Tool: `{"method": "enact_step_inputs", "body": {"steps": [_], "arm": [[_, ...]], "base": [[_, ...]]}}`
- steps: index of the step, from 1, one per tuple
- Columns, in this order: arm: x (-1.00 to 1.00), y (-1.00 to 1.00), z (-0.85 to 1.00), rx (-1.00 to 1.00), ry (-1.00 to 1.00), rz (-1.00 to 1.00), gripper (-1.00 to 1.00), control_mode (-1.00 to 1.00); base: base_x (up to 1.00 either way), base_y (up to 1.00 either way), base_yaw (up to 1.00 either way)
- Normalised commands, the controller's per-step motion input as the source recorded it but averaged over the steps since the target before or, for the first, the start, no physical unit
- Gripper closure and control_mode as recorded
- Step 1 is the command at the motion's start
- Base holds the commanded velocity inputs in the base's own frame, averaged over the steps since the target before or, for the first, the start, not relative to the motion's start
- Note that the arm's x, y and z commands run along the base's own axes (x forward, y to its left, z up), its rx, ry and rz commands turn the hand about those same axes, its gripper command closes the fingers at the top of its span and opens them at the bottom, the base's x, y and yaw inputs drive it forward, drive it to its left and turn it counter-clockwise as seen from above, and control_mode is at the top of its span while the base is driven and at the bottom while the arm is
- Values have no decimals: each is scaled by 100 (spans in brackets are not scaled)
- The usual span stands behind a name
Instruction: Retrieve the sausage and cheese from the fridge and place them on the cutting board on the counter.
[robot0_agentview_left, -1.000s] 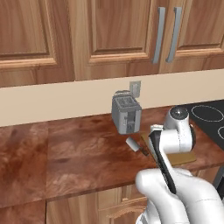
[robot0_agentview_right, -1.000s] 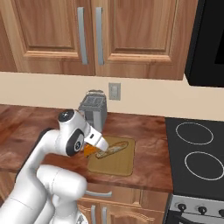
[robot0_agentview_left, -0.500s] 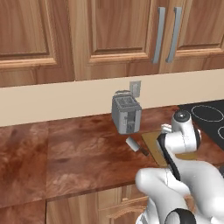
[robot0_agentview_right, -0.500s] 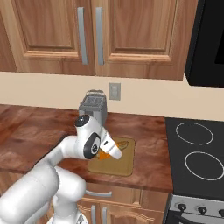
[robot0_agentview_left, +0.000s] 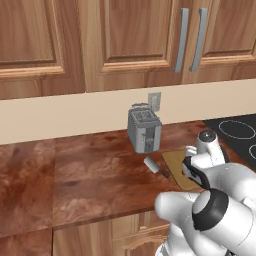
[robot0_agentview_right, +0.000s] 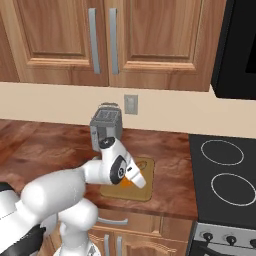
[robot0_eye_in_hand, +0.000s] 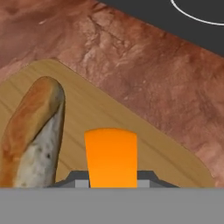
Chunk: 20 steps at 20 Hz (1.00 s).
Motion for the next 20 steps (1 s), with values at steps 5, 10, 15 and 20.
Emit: {"method": "enact_step_inputs", "body": {"steps": [5,10,15,20], "arm": [[3,0,-25,2,8,-10,100,-100],[0,0,-10,1,13,-10,100,-100],[0,0,-5,5,1,-7,100,-100],[0,0,-18,3,0,-7,100,-100]], "base": [[0,0,0],[0,0,0],[0,0,0],[0,0,0]]}}
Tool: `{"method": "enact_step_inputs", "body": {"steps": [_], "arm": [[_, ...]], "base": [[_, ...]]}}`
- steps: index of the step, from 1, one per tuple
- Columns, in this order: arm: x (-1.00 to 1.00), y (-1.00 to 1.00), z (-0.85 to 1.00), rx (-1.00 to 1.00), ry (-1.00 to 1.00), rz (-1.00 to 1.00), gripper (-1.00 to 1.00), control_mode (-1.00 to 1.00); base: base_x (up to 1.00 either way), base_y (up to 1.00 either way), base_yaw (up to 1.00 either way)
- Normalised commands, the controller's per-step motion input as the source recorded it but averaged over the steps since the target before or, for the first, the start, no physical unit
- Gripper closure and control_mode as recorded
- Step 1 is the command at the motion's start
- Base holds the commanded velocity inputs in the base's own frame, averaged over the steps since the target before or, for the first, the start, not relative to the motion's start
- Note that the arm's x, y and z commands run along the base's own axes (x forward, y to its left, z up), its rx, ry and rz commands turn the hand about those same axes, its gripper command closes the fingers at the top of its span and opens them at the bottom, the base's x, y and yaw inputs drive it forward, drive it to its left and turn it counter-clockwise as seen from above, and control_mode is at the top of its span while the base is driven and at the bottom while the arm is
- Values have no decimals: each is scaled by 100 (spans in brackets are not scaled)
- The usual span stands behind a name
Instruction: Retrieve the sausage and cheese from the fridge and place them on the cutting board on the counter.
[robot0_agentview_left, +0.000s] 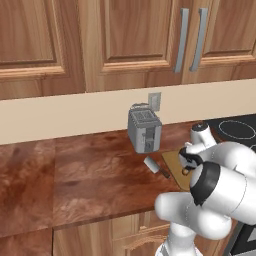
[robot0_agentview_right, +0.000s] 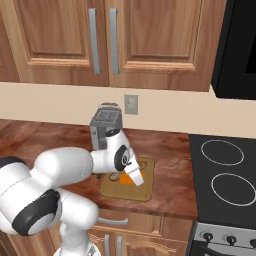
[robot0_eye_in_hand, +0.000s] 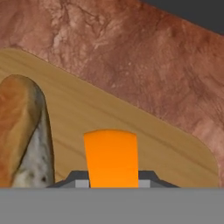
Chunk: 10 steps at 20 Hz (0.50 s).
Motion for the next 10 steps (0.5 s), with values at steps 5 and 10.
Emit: {"method": "enact_step_inputs", "body": {"steps": [5,10], "arm": [[0,0,-17,1,0,-8,100,-100],[0,0,-10,0,0,-9,100,-100]], "base": [[0,0,0],[0,0,0]]}}
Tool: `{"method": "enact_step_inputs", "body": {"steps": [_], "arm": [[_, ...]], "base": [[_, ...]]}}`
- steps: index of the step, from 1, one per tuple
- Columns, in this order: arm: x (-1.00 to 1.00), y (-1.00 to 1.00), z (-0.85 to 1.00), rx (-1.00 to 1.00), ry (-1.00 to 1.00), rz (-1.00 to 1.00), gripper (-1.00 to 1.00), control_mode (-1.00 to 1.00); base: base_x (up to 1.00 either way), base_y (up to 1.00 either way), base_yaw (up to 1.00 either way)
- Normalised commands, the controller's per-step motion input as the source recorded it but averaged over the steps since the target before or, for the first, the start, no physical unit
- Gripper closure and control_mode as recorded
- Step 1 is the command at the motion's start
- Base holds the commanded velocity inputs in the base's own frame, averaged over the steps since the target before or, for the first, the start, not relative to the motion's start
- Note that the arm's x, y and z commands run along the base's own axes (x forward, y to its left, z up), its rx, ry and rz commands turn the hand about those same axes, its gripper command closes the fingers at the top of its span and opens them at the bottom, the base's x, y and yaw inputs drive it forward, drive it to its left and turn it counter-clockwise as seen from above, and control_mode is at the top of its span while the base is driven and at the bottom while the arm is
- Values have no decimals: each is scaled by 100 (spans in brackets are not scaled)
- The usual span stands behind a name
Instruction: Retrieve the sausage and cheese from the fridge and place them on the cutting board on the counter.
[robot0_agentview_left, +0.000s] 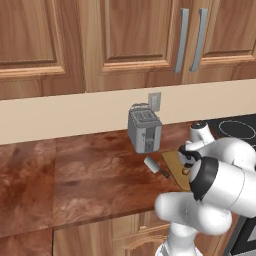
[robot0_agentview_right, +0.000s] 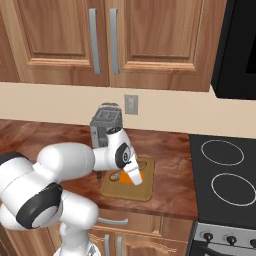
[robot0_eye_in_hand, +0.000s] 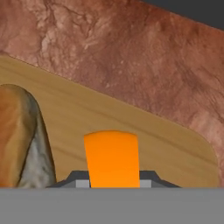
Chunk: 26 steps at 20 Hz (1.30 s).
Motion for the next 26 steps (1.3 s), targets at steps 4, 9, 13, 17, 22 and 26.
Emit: {"method": "enact_step_inputs", "body": {"steps": [4,9,13,17,22,26], "arm": [[-1,0,-8,0,0,-11,100,-100],[-21,0,-3,0,0,-10,100,-100],[-13,0,0,0,0,-9,100,-100],[-11,12,0,0,0,-4,100,-100],[-2,26,0,0,0,-3,100,-100],[0,13,0,0,0,-4,100,-100]], "base": [[0,0,0],[0,0,0],[0,0,0],[0,0,0],[0,0,0],[0,0,0]]}}
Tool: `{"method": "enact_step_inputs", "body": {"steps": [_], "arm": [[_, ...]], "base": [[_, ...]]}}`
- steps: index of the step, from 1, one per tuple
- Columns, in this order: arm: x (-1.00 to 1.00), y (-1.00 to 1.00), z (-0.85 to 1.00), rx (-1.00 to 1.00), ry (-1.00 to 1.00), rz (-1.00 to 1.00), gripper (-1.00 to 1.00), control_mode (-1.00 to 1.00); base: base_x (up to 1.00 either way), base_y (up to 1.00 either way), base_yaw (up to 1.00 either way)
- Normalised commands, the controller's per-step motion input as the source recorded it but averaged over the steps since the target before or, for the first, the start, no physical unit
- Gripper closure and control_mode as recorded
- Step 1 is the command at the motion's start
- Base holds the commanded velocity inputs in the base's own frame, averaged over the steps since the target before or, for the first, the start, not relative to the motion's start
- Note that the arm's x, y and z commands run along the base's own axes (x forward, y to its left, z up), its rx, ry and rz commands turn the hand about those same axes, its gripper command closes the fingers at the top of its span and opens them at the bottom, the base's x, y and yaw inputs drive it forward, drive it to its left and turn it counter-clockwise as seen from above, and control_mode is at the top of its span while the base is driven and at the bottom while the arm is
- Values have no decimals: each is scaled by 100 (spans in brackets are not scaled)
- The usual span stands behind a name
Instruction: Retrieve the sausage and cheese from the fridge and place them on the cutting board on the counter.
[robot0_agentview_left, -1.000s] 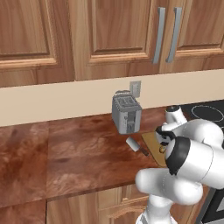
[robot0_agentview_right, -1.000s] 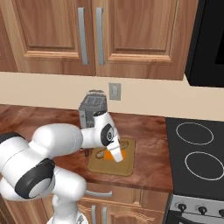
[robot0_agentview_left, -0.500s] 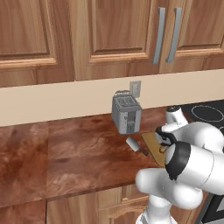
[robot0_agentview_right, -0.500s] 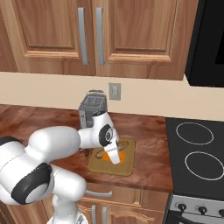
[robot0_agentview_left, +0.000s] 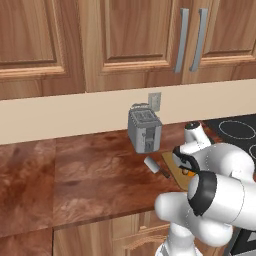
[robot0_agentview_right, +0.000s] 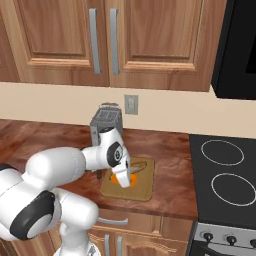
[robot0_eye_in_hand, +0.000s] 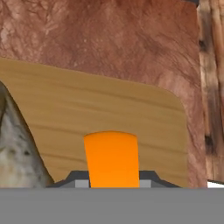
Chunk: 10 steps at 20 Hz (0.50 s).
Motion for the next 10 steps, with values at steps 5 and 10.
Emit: {"method": "enact_step_inputs", "body": {"steps": [5,10], "arm": [[16,1,0,0,0,-3,100,-100],[42,0,0,-1,0,0,100,-100]], "base": [[0,0,0],[0,0,0]]}}
